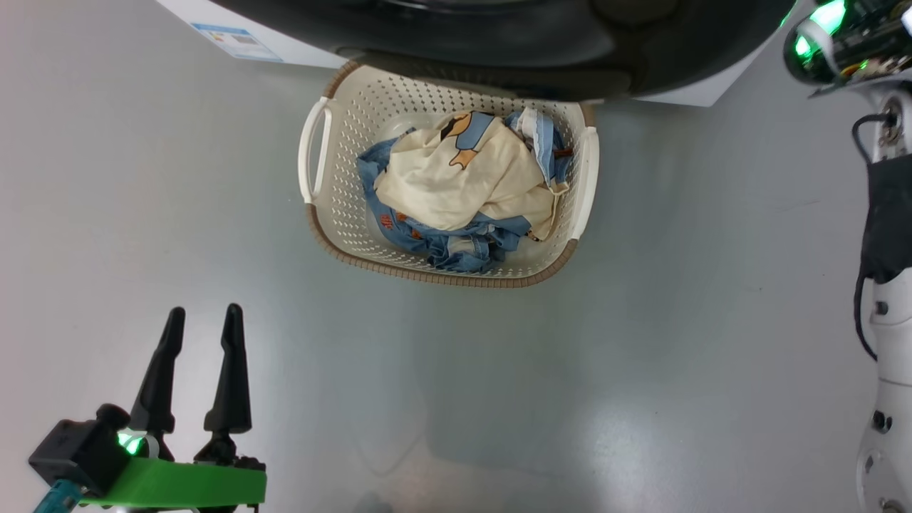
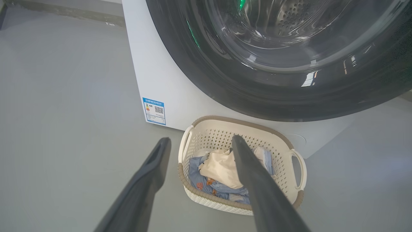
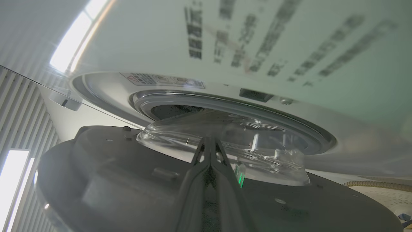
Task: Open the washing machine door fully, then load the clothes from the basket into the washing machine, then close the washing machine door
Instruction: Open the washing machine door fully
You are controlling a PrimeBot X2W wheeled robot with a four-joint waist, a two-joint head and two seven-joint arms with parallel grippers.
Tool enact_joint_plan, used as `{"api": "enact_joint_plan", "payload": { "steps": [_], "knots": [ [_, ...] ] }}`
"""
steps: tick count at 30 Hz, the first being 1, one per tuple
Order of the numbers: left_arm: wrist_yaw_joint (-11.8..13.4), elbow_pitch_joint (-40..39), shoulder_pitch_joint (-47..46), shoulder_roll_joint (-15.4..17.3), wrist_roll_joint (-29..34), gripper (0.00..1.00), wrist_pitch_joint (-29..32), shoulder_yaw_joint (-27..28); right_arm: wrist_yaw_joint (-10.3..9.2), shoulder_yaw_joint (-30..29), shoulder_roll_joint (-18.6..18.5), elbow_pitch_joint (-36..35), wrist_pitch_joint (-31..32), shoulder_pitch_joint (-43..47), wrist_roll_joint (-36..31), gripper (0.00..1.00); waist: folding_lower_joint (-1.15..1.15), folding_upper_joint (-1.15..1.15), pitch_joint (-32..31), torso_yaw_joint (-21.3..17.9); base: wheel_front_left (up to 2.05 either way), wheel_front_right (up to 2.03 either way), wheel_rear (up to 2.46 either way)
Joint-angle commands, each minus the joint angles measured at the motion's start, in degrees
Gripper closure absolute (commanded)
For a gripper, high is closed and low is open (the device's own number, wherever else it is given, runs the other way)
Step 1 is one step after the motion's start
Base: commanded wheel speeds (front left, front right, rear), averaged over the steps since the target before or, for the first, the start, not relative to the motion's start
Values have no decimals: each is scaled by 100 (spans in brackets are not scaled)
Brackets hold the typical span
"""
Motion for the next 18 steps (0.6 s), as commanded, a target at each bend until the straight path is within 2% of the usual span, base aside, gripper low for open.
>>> {"api": "enact_joint_plan", "payload": {
  "steps": [1, 18],
  "knots": [
    [-8, -79, -43, 97, 2, 0, -36, 230, 9, 216, 252, -191, 121, 183, 9, 100, 0, 0, -27, -9, 0, 0, 0],
    [-8, 33, -59, 97, -62, 0, -36, 277, 9, 782, 519, -285, 443, 877, 4, 100, 0, 0, -660, -342, 0, 0, 0]
  ]
}}
